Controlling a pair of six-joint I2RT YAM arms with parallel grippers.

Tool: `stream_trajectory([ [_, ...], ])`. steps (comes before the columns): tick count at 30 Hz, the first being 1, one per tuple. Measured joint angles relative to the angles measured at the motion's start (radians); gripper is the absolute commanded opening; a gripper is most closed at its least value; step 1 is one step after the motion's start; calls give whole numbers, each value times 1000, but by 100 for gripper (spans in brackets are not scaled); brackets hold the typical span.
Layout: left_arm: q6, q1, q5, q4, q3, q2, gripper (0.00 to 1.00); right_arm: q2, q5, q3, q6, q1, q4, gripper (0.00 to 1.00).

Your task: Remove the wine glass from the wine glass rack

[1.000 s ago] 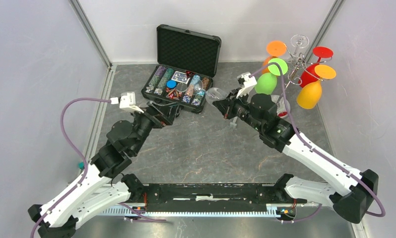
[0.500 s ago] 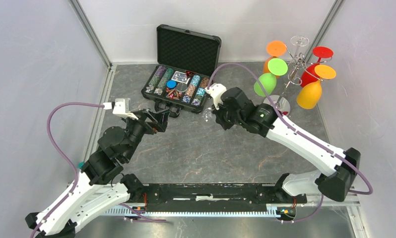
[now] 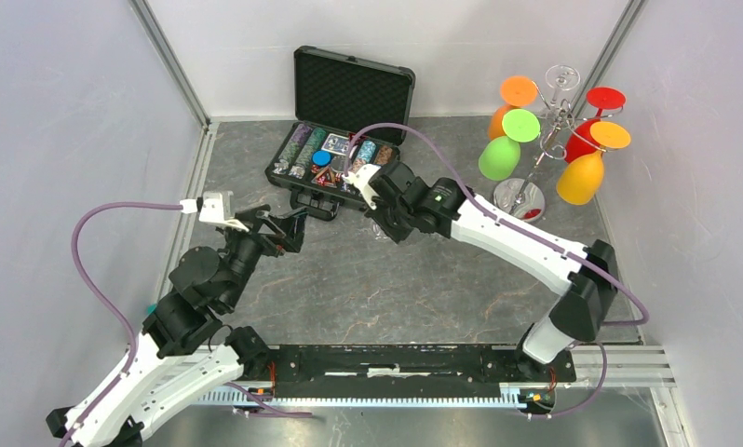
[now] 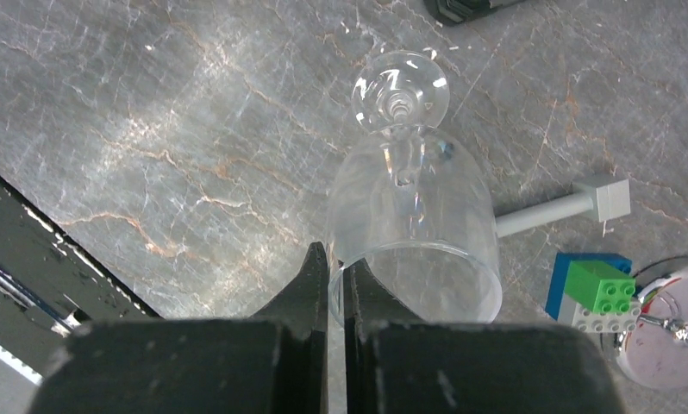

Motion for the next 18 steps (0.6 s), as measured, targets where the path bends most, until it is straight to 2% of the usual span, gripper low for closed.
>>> stream_trajectory([
  [10, 19, 0, -10, -30, 0, 3, 100, 145, -10, 143, -31, 0, -59, 5],
  [18, 19, 0, -9, -37, 0, 20, 100, 199, -30, 211, -51, 0, -119, 7],
])
